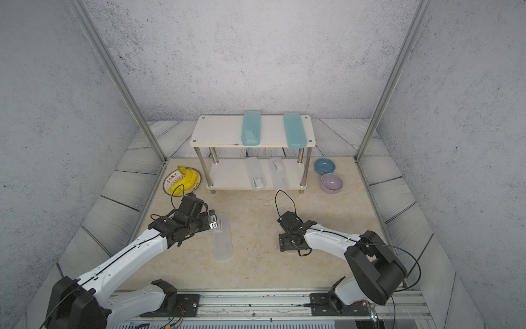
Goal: Place the pencil cases on the shelf according to color
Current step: Pick up the pencil case from the center of the board.
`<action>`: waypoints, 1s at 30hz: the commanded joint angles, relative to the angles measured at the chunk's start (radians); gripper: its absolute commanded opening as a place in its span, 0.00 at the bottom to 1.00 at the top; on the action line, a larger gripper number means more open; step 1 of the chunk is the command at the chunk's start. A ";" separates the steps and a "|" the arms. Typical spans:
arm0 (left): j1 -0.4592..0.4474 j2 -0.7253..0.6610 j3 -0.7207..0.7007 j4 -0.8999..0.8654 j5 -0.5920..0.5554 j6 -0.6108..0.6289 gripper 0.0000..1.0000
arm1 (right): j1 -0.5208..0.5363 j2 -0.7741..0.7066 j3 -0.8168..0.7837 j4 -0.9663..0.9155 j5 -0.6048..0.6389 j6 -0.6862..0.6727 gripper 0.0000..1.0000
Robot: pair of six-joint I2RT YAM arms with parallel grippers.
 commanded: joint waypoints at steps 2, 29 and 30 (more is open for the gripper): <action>0.036 -0.030 0.049 -0.018 0.027 0.011 0.99 | 0.010 -0.008 -0.029 -0.037 0.006 0.059 0.82; 0.354 -0.141 0.114 -0.052 0.156 0.122 0.98 | 0.195 0.364 0.672 0.012 -0.059 0.016 0.69; 0.357 -0.141 0.109 -0.047 0.164 0.123 0.99 | 0.195 0.393 0.713 0.008 -0.055 0.007 0.69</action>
